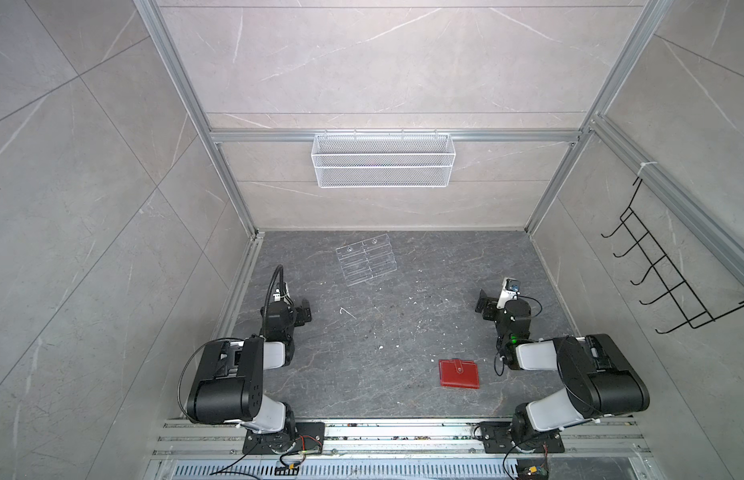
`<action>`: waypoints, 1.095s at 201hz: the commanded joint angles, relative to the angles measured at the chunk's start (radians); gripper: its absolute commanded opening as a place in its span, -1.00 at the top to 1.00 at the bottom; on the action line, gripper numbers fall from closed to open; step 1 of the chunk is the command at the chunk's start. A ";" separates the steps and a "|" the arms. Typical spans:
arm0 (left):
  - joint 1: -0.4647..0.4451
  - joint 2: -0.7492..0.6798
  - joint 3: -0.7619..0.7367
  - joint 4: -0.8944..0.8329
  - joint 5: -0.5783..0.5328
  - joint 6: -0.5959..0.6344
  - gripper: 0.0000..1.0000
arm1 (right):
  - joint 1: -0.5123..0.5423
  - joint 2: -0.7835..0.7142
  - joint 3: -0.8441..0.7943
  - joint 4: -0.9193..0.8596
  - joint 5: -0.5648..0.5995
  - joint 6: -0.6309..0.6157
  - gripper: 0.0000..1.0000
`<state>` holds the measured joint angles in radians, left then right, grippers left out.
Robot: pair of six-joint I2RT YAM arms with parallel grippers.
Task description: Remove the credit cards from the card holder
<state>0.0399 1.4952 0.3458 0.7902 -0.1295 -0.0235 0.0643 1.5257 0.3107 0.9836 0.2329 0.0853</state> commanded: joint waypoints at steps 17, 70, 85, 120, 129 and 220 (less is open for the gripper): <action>0.006 -0.001 0.016 0.044 -0.013 -0.012 -1.00 | 0.003 -0.004 0.008 0.000 0.012 -0.006 -1.00; 0.006 -0.001 0.015 0.046 -0.013 -0.013 -1.00 | 0.003 -0.002 0.008 0.000 0.013 -0.006 -1.00; 0.005 -0.001 0.016 0.044 -0.013 -0.013 -1.00 | 0.003 -0.003 0.008 0.000 0.013 -0.007 -1.00; -0.003 -0.023 0.016 0.049 -0.039 -0.007 -0.99 | 0.007 -0.091 0.034 -0.112 0.022 -0.010 -1.00; -0.043 -0.104 0.072 -0.121 -0.093 0.006 -0.99 | 0.009 -0.187 0.084 -0.291 0.049 0.005 -1.00; -0.151 -0.115 0.751 -1.117 0.282 -0.503 -0.79 | 0.009 -0.357 0.497 -1.199 -0.448 0.227 -1.00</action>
<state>-0.0719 1.2659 1.0008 -0.0269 0.0051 -0.3916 0.0681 1.1526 0.7692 0.0193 -0.0391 0.2523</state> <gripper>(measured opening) 0.928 0.998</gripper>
